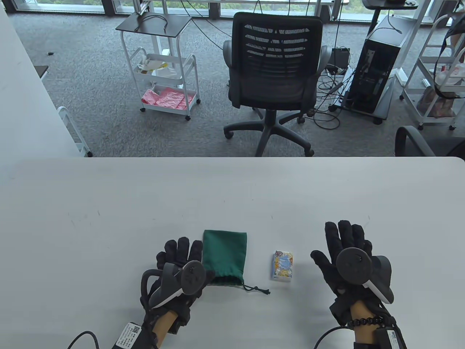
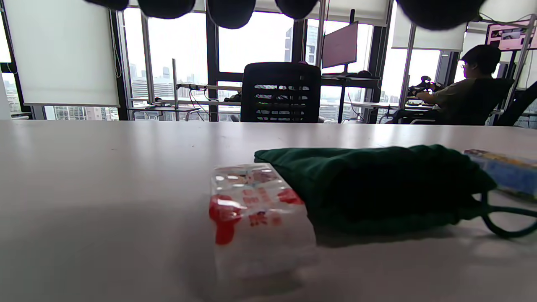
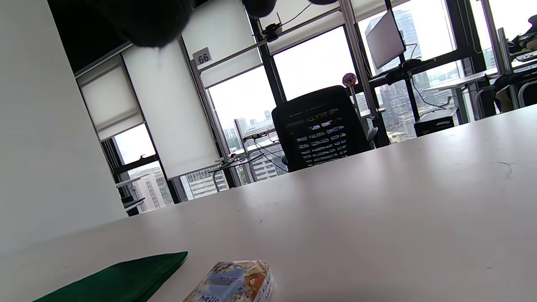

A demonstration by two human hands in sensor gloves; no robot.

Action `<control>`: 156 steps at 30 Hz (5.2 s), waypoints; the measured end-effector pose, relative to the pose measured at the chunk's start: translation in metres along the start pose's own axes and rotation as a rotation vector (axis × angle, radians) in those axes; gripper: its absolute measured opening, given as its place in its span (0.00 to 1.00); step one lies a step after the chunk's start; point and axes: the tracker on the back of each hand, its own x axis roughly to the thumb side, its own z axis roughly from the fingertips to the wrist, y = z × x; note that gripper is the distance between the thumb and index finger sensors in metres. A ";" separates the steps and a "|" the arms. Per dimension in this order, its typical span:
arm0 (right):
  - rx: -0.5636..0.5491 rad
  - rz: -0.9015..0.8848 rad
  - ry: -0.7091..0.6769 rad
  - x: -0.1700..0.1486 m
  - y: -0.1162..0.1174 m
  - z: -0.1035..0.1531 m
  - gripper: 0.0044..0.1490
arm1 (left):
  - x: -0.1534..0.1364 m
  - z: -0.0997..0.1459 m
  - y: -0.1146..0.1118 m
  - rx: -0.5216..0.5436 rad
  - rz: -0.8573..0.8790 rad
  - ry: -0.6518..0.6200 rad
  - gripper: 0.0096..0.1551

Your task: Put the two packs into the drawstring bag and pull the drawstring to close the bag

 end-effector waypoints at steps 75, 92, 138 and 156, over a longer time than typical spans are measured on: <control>0.552 0.450 0.246 0.073 0.147 -0.033 0.56 | -0.023 0.003 0.051 0.356 0.628 0.393 0.25; 0.500 0.489 0.217 0.076 0.151 -0.031 0.45 | -0.020 0.001 0.047 0.338 0.614 0.396 0.24; -0.133 -0.622 -0.149 0.064 0.001 -0.010 0.35 | 0.009 0.000 0.054 0.366 0.476 0.309 0.24; -0.008 -0.596 -0.367 0.106 0.005 -0.001 0.33 | 0.026 -0.001 0.057 0.340 0.468 0.201 0.24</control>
